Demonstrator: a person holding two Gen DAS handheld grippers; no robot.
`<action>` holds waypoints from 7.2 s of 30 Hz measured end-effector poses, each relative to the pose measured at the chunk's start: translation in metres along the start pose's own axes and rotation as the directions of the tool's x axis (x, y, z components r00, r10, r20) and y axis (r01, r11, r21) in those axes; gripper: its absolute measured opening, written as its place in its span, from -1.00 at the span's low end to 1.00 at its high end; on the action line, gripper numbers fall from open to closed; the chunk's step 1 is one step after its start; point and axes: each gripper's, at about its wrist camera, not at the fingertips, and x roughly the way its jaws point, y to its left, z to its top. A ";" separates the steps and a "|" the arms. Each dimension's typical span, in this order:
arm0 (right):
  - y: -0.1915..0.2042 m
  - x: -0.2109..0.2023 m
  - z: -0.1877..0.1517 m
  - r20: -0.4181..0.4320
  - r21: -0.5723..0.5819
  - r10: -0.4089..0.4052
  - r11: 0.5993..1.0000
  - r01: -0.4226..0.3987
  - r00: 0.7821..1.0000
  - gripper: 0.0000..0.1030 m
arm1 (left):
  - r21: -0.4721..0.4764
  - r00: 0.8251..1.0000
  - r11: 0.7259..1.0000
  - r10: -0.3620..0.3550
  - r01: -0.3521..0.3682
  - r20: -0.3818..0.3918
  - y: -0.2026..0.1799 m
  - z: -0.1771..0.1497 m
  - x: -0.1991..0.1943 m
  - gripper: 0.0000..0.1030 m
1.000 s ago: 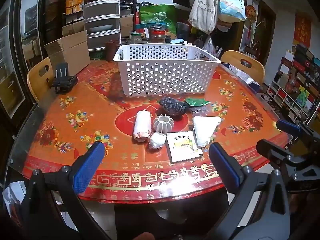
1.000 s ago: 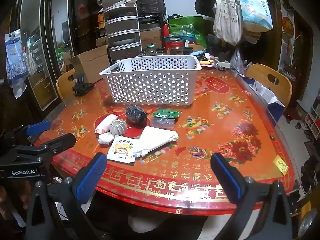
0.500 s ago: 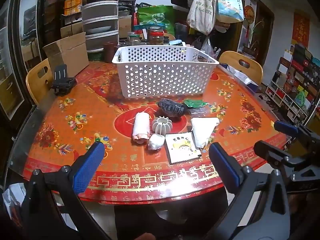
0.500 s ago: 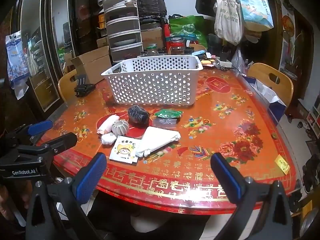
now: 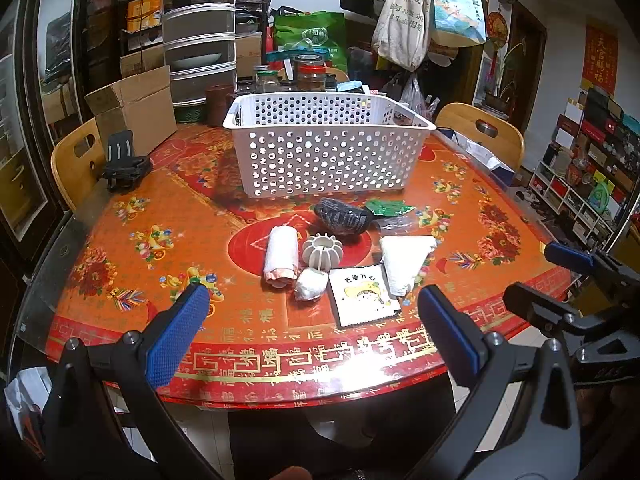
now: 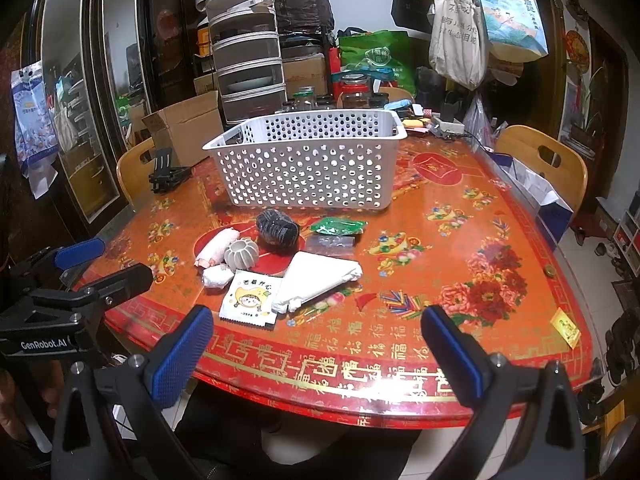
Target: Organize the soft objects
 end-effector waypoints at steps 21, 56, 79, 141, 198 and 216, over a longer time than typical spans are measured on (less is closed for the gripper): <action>0.000 0.000 -0.001 -0.002 0.000 -0.002 1.000 0.002 1.000 1.00 | 0.002 1.000 1.000 -0.001 0.001 -0.002 -0.001 0.001 -0.002 1.00; 0.000 0.001 -0.002 -0.002 0.004 0.003 1.000 -0.003 1.000 1.00 | 0.010 1.000 1.000 0.014 -0.014 0.007 -0.002 0.000 -0.001 1.00; -0.007 0.105 -0.009 -0.063 0.031 -0.010 0.999 0.012 0.998 1.00 | -0.070 0.996 0.998 0.002 -0.008 -0.093 0.066 0.008 0.120 1.00; -0.010 0.092 0.029 0.006 -0.021 0.066 0.998 -0.066 0.998 -0.35 | -0.011 0.998 0.998 -0.063 0.063 0.008 0.055 0.034 0.107 -0.42; -0.022 0.258 0.227 -0.277 -0.131 -0.044 0.991 0.008 0.960 -0.35 | -0.003 0.972 1.000 -0.021 0.021 -0.232 0.034 0.271 0.280 -0.42; -0.020 0.283 0.223 -0.347 -0.139 -0.051 0.990 0.002 0.937 0.10 | -0.043 0.952 0.999 -0.039 0.027 -0.304 0.044 0.256 0.308 -0.41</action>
